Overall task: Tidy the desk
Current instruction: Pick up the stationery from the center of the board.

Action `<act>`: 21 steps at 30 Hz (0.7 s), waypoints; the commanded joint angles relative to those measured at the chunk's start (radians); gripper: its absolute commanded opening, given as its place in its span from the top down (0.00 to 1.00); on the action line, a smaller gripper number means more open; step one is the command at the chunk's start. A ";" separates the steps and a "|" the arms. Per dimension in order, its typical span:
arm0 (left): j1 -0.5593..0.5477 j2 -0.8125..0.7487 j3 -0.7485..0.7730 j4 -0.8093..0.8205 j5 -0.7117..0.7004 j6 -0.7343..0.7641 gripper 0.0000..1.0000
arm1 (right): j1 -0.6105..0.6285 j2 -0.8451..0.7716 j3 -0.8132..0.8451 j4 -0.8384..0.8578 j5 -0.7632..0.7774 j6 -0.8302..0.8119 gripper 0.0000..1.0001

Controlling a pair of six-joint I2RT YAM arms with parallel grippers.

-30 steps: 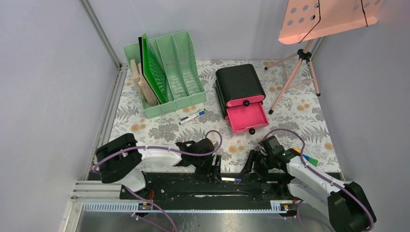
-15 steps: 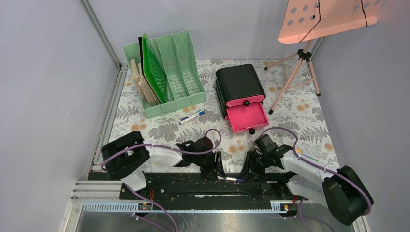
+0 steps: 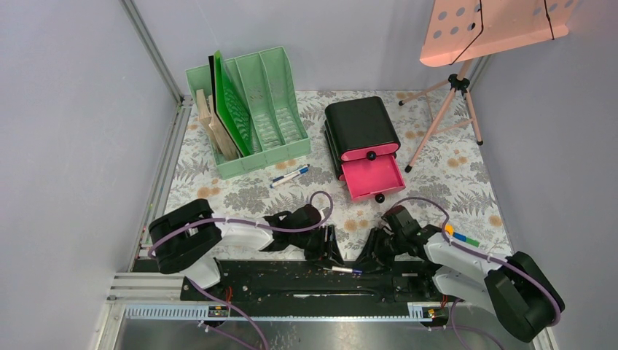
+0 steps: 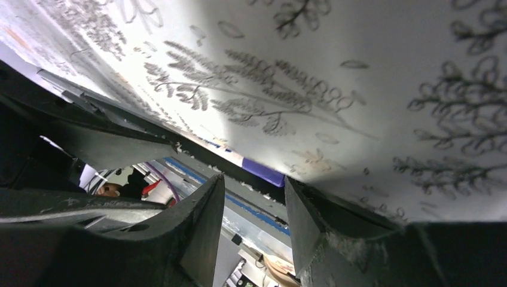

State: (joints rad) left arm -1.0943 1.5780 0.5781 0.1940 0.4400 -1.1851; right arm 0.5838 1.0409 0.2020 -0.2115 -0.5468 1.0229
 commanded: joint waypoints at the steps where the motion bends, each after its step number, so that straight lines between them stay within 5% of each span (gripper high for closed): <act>1: 0.004 -0.070 0.021 -0.089 -0.055 0.061 0.47 | 0.009 -0.083 0.069 -0.126 0.074 -0.017 0.51; 8: 0.003 -0.105 0.075 -0.320 -0.141 0.155 0.34 | 0.009 -0.180 0.170 -0.413 0.244 -0.161 0.50; 21: 0.003 -0.079 -0.047 -0.130 -0.124 0.022 0.33 | 0.026 -0.105 0.072 -0.266 0.160 -0.093 0.51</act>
State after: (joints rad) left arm -1.0939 1.4826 0.5446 -0.0265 0.3340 -1.1183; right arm 0.5907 0.9142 0.2878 -0.5102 -0.3752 0.8951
